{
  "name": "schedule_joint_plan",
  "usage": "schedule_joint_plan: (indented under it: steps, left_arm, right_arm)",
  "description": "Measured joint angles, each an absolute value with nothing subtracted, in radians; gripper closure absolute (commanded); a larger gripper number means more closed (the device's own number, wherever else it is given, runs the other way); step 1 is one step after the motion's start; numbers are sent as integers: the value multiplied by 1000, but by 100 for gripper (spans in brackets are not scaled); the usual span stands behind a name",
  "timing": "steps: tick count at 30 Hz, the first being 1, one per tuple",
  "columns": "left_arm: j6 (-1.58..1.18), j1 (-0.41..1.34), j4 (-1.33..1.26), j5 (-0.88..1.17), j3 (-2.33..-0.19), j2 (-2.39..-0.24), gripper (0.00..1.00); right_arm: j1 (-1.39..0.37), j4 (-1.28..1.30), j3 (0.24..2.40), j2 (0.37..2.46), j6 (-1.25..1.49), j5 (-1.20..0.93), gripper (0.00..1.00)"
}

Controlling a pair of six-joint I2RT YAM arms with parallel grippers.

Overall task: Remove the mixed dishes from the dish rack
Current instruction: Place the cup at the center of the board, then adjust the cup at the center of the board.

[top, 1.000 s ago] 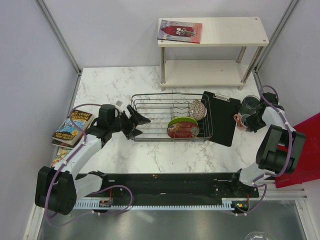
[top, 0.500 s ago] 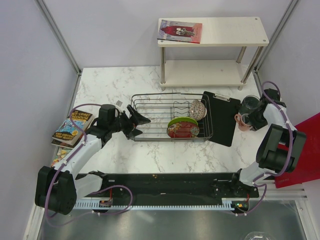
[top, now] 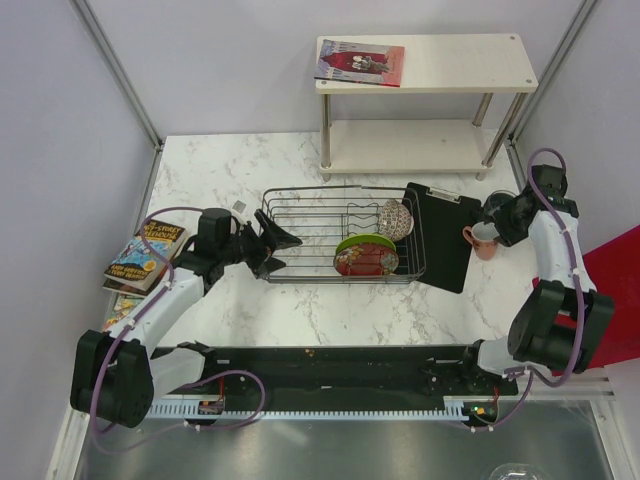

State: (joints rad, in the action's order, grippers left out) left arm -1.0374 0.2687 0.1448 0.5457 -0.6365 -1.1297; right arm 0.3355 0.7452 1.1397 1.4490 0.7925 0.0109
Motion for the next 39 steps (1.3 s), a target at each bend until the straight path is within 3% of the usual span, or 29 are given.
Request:
schedule_joint_plan:
  steps: [7,21,39]
  left_arm:
    - [-1037,269,143,549,-636,-1131,3]
    - [-1035,269,143,550,-636,-1131,3]
    - [-1034,269,142,551,-636,-1132,3]
  right_arm:
    - [311,750,1140,1342,802,-20,47]
    - [311,739,1081,1340,801,-17,47]
    - [309,718,1149,1453,802,45,47]
